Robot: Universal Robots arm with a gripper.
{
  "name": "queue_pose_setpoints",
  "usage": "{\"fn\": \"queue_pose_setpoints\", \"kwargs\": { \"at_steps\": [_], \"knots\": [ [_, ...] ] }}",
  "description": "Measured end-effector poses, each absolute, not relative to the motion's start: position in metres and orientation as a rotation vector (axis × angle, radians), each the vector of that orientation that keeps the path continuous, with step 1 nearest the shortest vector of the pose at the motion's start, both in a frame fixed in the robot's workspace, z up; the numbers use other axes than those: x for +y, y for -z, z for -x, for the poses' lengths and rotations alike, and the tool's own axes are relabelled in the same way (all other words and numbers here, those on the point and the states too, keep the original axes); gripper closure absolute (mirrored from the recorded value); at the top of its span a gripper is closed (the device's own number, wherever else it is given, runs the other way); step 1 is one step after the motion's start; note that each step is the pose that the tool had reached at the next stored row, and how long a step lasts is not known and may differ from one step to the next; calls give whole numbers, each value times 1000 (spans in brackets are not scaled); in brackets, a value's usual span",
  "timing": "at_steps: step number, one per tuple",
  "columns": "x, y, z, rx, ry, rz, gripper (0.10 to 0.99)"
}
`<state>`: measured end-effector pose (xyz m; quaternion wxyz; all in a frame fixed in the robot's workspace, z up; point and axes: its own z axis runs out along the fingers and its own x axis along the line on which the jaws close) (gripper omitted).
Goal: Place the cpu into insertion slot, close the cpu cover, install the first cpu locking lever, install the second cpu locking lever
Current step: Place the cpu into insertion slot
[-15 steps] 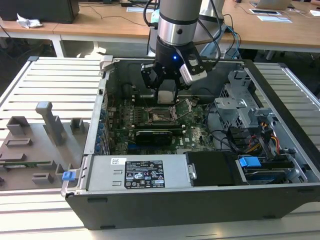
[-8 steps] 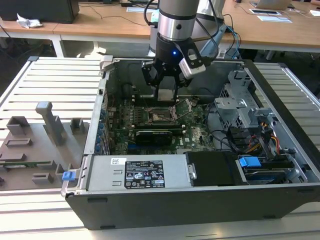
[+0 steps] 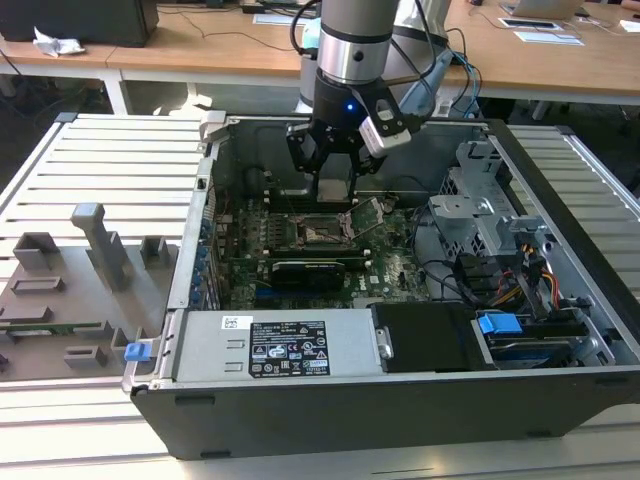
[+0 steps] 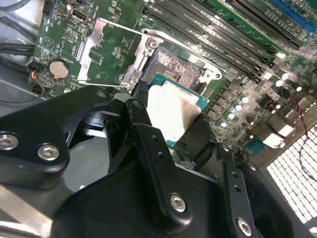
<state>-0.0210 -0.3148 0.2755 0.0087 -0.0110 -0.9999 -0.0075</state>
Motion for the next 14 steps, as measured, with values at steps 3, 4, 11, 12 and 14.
{"fn": "queue_pose_setpoints", "kwargs": {
  "at_steps": [3, 4, 11, 12, 14],
  "knots": [
    [-315, -272, 21, -3124, 23, 34, 545],
    [-315, -271, 21, -3124, 23, 33, 545],
    [-315, -261, 20, -3124, 23, 33, 545],
    [-315, -259, 20, -3124, 23, 33, 545],
    [-315, -256, 20, -3124, 23, 33, 545]
  ]
}}
